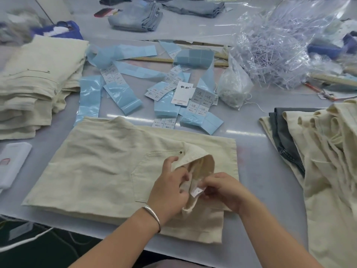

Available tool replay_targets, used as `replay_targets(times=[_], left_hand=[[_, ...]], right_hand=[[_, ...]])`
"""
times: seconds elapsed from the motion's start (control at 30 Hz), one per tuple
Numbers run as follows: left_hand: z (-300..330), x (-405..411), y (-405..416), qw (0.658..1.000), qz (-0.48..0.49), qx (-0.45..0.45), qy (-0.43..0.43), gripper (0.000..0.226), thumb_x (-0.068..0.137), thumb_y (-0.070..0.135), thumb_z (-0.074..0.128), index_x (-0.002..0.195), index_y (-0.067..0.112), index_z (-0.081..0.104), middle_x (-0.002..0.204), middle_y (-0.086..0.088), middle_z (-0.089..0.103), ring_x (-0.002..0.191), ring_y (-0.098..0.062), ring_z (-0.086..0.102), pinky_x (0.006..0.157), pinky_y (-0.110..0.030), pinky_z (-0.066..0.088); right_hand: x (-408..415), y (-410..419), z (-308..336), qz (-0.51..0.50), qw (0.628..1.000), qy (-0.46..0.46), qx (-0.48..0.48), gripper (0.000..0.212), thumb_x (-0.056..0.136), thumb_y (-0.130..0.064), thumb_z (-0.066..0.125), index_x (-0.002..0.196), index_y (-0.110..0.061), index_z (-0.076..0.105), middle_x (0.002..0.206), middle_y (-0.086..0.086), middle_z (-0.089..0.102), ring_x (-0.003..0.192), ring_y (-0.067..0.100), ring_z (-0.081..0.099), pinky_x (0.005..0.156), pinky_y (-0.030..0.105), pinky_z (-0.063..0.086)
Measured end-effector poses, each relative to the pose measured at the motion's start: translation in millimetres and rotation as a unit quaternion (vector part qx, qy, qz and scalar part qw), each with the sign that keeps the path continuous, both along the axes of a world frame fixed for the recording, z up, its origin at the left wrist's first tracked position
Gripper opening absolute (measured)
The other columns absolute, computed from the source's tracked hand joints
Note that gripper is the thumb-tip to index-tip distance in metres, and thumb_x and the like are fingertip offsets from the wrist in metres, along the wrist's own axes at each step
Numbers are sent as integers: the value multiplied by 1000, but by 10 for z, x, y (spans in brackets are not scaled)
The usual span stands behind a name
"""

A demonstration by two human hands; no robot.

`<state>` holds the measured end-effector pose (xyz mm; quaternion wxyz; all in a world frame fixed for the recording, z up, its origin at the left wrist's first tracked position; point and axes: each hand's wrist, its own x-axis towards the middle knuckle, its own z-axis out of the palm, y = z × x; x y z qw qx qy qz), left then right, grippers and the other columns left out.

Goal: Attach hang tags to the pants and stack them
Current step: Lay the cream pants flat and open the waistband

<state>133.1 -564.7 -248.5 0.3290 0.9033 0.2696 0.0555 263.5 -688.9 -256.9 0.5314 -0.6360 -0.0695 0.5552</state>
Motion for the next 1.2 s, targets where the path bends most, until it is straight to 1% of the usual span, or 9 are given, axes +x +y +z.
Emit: replay_targets(times=[0.1,0.2,0.4,0.53,0.63,0.73,0.83,1.0,1.2], left_hand=[[34,-33,64,998,31,-23,-55,23,78,7,67,88,26,59,141,9,29,84,8,51,70,1,35],[74,-80,110,994,50,-21,-95,25,76,8,72,86,27,58,134,8,35,94,23,41,74,6,30],[70,-190,139,989,75,-20,-124,25,77,11,74,90,27,58,136,9,33,104,23,39,81,5,28],[83,-253,213,989,64,-48,-124,29,73,2,69,85,26,58,138,13,34,85,5,54,67,-3,38],[70,-279,328,979,75,-95,-163,31,73,-5,68,73,22,51,131,9,47,88,-1,61,72,-12,47],[45,-303,490,959,110,-181,-188,33,74,6,74,66,19,45,112,10,62,95,-5,62,77,-28,53],[-8,-366,792,937,160,-234,-205,42,76,13,76,59,22,39,91,2,68,82,-9,64,71,-22,49],[-126,-515,1794,904,301,-234,-193,45,76,3,76,52,20,42,77,3,69,73,-7,62,65,-13,44],[-255,-539,3173,894,348,-231,-163,26,77,9,76,65,13,53,68,5,62,64,-12,55,60,-17,43]], right_hand=[[-61,-20,-26,36,996,-20,85,13,79,-12,73,75,0,73,71,14,59,63,17,55,64,24,47],[-123,3,-36,31,990,-41,135,23,77,-24,72,84,-2,76,77,10,67,68,15,58,68,22,49],[-205,114,5,36,982,-93,158,18,79,-19,69,84,-4,78,78,10,71,68,12,60,67,20,50],[-170,193,97,11,973,-207,96,12,78,-13,77,68,-8,73,70,6,61,65,13,51,65,27,41],[-168,330,195,-90,929,-354,51,29,67,-12,80,56,-17,54,85,-2,52,82,13,52,76,26,40],[-215,560,344,-120,848,-513,63,17,62,-17,65,56,-19,50,103,-9,50,107,8,42,91,16,30],[-210,911,460,-115,797,-587,81,14,65,-16,65,56,-18,55,113,-9,54,113,8,41,96,20,28],[-340,1778,436,-55,839,-535,75,12,68,-19,66,58,-21,58,109,-10,56,111,11,46,93,11,27],[-431,3198,170,32,862,-504,33,18,76,-11,71,63,-22,64,105,-11,58,107,12,46,87,28,39]])
